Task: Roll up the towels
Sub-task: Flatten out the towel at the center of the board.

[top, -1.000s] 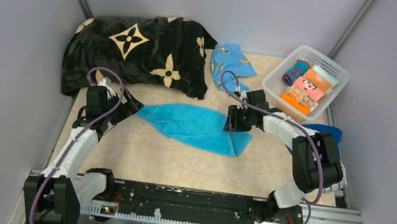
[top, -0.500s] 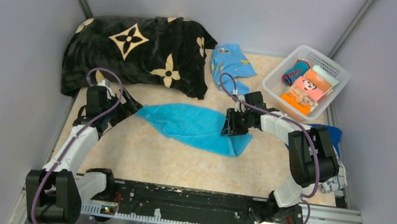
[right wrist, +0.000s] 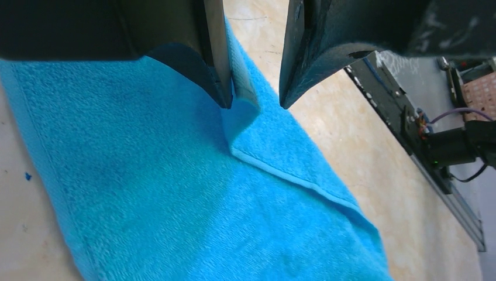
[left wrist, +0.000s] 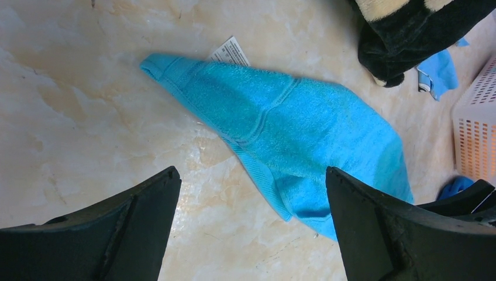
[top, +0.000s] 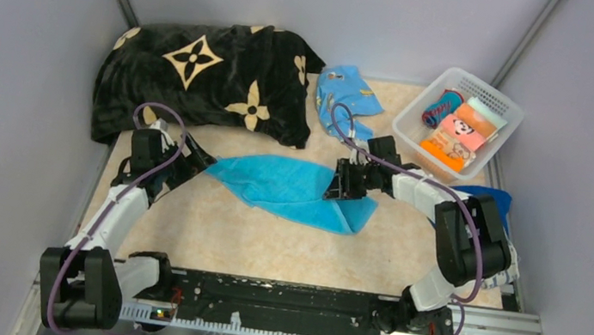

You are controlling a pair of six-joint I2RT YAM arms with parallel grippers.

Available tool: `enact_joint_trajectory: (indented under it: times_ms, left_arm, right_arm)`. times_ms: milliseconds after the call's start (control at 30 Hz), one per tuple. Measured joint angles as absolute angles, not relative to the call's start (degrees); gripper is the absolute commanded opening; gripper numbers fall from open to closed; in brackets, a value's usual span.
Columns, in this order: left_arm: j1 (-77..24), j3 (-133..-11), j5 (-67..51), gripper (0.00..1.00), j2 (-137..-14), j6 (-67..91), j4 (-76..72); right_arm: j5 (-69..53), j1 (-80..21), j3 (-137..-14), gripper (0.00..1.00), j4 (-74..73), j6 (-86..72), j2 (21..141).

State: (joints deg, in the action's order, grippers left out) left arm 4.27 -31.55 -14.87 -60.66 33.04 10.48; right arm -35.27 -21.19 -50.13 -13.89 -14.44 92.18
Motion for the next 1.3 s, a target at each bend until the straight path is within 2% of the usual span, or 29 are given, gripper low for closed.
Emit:
enact_joint_trajectory:
  times_ms: [333, 400, 567, 733, 833, 1000, 1300]
  left_arm:
    - [4.27, -31.14, -16.36, 0.98, -61.06, 33.50, 10.20]
    - [4.27, -31.11, -16.47, 0.98, -61.45, 33.63, 10.17]
    - [4.78, -31.11, -16.71, 0.98, -62.50, 34.59, 9.91]
    - [7.88, -31.11, -16.99, 0.94, -64.71, 35.99, 8.86]
    - [8.80, -31.11, -16.95, 0.89, -66.19, 36.95, 8.14]
    - [9.15, -31.11, -16.69, 0.72, -70.57, 39.33, 5.65]
    - [11.33, -31.81, -14.83, 0.50, -77.65, 42.76, 1.43]
  right_arm:
    - [-37.43, -21.19, -48.62, 0.32, -11.18, -15.11, 91.24]
    - [-36.80, -21.19, -48.36, 0.26, -11.55, -14.81, 91.24]
    - [-34.68, -21.19, -48.36, 0.01, -11.70, -13.61, 91.57]
    - [-31.70, -21.19, -48.36, 0.00, -12.49, -13.08, 90.87]
    - [-29.36, -21.19, -48.36, 0.00, -13.52, -12.38, 87.88]
    - [-28.05, -21.19, -48.29, 0.00, -13.02, -11.84, 81.82]
    - [-27.77, -21.19, -45.84, 0.00, -12.93, -11.66, 79.40]
